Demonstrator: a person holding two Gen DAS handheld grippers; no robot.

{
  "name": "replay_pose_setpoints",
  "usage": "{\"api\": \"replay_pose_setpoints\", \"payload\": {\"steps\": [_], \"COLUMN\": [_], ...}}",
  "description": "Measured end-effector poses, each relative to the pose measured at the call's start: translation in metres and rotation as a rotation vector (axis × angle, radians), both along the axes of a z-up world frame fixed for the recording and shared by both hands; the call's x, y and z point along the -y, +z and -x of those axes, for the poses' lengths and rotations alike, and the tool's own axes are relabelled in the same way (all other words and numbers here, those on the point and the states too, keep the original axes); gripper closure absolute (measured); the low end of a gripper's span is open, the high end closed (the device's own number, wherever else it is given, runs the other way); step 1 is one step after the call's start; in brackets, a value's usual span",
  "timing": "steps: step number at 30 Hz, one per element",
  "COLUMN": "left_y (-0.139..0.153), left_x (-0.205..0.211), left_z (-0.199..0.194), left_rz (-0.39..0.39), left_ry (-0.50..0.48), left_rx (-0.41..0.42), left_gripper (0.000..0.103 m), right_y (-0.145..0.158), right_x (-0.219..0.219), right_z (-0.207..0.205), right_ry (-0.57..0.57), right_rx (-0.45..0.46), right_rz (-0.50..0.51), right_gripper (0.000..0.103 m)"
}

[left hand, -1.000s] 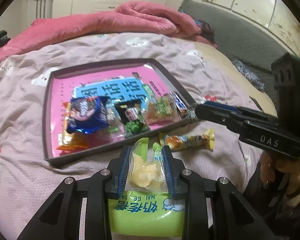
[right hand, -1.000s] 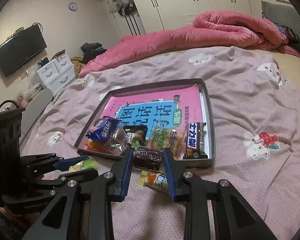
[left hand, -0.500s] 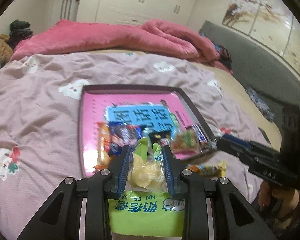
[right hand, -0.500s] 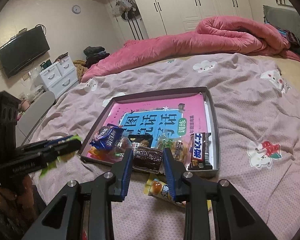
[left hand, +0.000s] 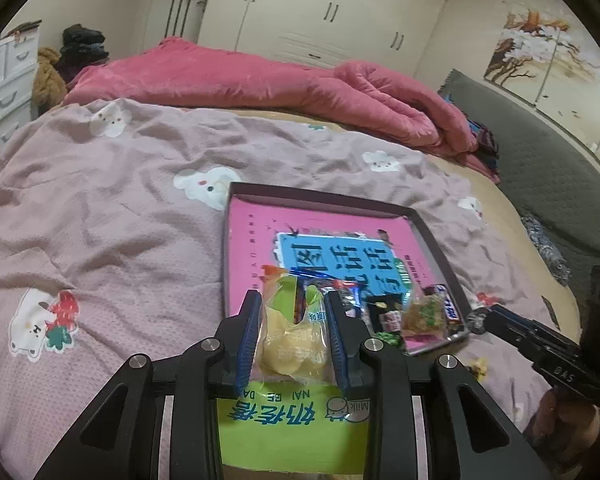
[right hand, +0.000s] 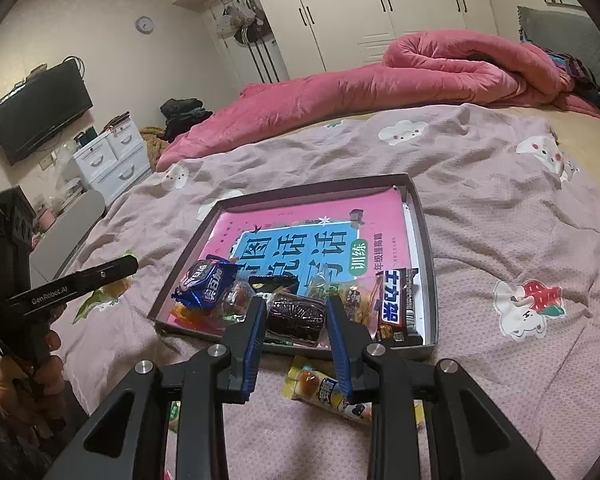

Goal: Organize snacks
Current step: 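Carry the green bag over the tray with the left tool while the right tool carries the chocolate packet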

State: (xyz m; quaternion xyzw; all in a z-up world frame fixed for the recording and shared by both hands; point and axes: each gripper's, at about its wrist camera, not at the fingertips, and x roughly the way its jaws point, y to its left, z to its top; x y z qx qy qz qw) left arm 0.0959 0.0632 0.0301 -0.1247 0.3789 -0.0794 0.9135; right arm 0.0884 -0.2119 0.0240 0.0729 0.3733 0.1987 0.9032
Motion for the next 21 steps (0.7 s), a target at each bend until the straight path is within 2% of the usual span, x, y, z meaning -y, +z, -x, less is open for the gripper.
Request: {"api": "replay_pose_setpoints", "payload": {"steps": [21], "left_y": [-0.026], "left_x": [0.006], "left_z": [-0.023], "left_rz": [-0.051], "left_ry": [0.039], "left_rx": [-0.010], "left_gripper": [0.070], "right_y": [-0.010], "right_x": [-0.017], "right_z": [-0.015], "right_ry": [0.007], "right_rx": [-0.015], "right_rz": [0.027], "right_gripper": [0.072]}}
